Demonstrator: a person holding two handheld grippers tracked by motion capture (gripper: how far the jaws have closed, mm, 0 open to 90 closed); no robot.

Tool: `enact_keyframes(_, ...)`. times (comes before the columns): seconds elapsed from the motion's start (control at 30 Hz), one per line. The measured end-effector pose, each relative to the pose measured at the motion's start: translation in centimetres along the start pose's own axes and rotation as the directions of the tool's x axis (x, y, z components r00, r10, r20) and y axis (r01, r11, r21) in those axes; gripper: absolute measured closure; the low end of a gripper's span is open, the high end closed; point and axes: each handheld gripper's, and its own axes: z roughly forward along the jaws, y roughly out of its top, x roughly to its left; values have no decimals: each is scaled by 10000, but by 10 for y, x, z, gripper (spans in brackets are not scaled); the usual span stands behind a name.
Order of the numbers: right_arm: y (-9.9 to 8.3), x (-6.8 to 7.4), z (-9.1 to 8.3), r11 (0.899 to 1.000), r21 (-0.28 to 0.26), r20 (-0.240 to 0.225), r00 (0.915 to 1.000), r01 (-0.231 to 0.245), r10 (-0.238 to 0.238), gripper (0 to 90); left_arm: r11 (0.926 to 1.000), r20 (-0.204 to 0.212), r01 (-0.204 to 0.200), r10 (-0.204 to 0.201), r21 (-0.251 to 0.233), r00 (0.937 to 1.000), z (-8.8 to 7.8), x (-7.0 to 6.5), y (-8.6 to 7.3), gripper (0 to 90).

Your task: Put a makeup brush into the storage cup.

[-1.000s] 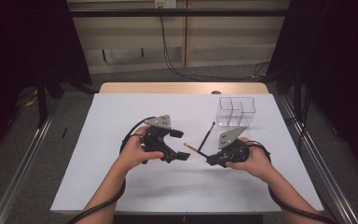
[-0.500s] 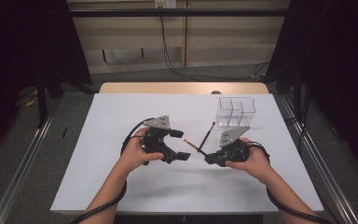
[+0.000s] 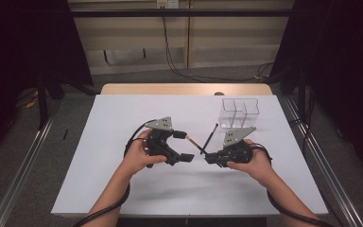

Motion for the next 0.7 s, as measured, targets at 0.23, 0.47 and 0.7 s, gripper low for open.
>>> enact_keyframes(0.23, 0, 1, 0, 9989, -416, 40, 9997, -225, 226, 846, 9998, -3, 104, -104, -165, 9999, 6, 0, -2, 9)
enact_keyframes(0.47, 4, 3, -2, 9960, -801, 158, 9991, -388, 402, 846, 9986, -91, 332, -336, -407, 9994, 8, 2, -3, 34)
enact_keyframes(0.7, 4, 4, 0, 9940, -987, 282, 9983, -477, 507, 846, 9973, 8, 416, -416, -608, 9991, 8, 3, -5, 55)
